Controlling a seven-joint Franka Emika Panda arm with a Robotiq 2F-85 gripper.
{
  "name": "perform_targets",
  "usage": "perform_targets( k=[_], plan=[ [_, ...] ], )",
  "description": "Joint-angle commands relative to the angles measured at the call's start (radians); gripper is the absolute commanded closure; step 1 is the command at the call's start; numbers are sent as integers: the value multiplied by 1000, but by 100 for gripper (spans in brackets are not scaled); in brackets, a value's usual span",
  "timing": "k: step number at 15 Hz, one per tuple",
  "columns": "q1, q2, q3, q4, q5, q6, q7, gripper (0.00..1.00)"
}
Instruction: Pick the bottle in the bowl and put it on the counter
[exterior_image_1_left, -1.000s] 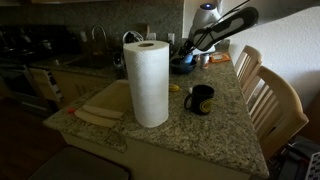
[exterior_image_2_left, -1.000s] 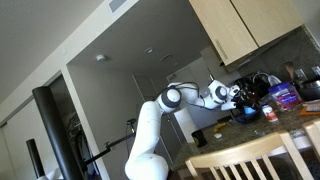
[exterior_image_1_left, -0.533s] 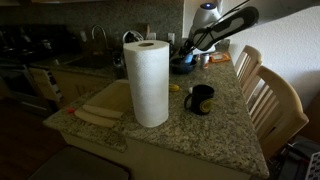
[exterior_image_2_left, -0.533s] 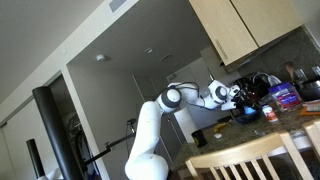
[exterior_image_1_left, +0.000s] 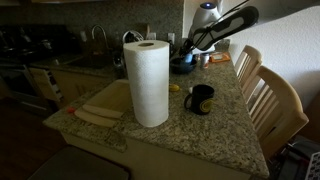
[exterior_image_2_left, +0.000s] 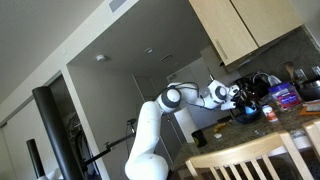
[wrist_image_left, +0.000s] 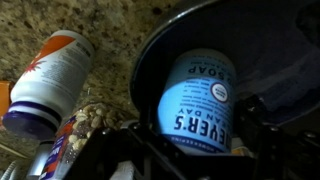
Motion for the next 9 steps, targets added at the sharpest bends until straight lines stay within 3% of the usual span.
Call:
perform_targets(
  k=[1, 6, 7, 8, 9],
  plan=[
    [2, 4, -8, -1, -6, 31, -5, 47],
    [30, -33, -30, -45, -28, 62, 22, 58],
    [9, -1, -7, -3, 2, 29, -5, 9],
    [11, -1, -8, -3, 3, 28, -5, 33],
    [11, 0, -7, -3, 4, 27, -5, 3]
  ],
)
